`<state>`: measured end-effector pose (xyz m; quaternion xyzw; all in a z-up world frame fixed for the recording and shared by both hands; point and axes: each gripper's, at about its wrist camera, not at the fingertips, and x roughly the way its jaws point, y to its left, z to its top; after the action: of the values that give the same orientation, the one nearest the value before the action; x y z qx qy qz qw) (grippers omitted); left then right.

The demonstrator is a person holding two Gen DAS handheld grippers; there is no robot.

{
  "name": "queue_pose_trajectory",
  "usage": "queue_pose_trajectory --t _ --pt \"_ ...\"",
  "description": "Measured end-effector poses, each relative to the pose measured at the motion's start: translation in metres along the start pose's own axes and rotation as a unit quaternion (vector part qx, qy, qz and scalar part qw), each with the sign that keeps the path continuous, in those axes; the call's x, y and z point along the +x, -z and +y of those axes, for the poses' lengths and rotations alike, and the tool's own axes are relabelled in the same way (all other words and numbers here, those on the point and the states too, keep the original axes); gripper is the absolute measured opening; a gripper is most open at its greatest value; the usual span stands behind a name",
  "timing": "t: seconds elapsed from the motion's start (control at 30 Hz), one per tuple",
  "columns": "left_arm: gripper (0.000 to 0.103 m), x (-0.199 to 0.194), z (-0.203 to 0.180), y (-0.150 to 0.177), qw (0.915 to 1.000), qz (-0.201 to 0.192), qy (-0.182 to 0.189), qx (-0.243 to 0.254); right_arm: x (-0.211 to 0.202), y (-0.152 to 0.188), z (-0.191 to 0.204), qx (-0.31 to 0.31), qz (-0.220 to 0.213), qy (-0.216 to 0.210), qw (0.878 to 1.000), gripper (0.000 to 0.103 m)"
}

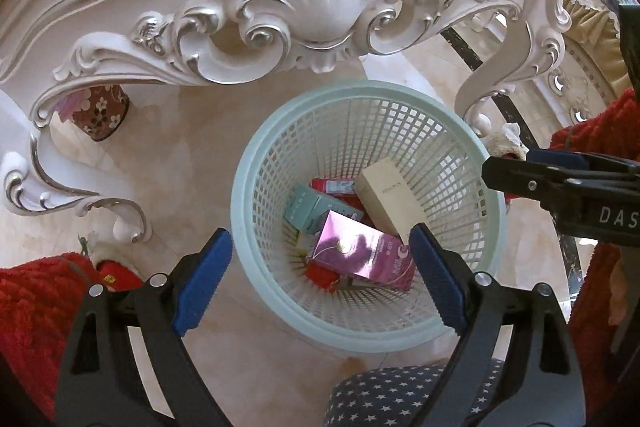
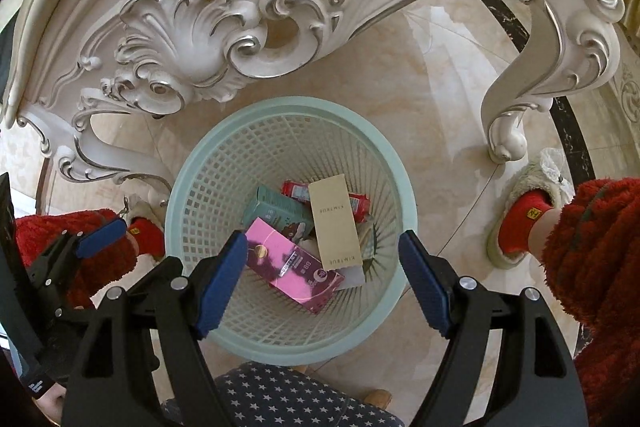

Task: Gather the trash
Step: 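Carry both boxes to the wastebasket and open both tools to drop them, then move both open tools back over the table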

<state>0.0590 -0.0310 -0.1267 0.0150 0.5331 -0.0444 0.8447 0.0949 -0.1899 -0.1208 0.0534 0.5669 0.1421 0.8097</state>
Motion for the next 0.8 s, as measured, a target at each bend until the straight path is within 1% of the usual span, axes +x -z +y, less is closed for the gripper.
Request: queue_pose_trajectory --t 0.2,0.33,0.47,0.63,0.7,0.8 --pt "0.088 0.003 0.002 0.001 0.9999 0.005 0.009 -0.007 0.002 0.0 0.002 -0.004 0.005 0.0 1.0 0.074" --pt "0.088 0.0 0.007 0.002 0.9996 -0.001 0.018 -0.021 0.001 -0.001 0.003 -0.004 -0.001 -0.002 1.0 0.074" --pt "0.088 -0.006 0.017 0.003 0.9986 -0.01 0.029 -0.044 -0.007 -0.002 0.005 -0.006 -0.017 -0.008 1.0 0.074" --pt "0.088 -0.011 0.031 0.004 0.9967 -0.018 0.033 -0.072 -0.017 -0.004 0.016 -0.031 -0.045 -0.015 0.998 0.074" --pt "0.088 -0.012 0.031 0.002 0.9964 -0.019 0.036 -0.074 -0.021 -0.003 0.022 -0.044 -0.058 -0.011 0.997 0.074" --pt "0.088 -0.018 0.025 0.003 0.997 -0.028 0.037 -0.062 -0.032 -0.002 0.028 -0.062 -0.082 -0.012 0.995 0.074"
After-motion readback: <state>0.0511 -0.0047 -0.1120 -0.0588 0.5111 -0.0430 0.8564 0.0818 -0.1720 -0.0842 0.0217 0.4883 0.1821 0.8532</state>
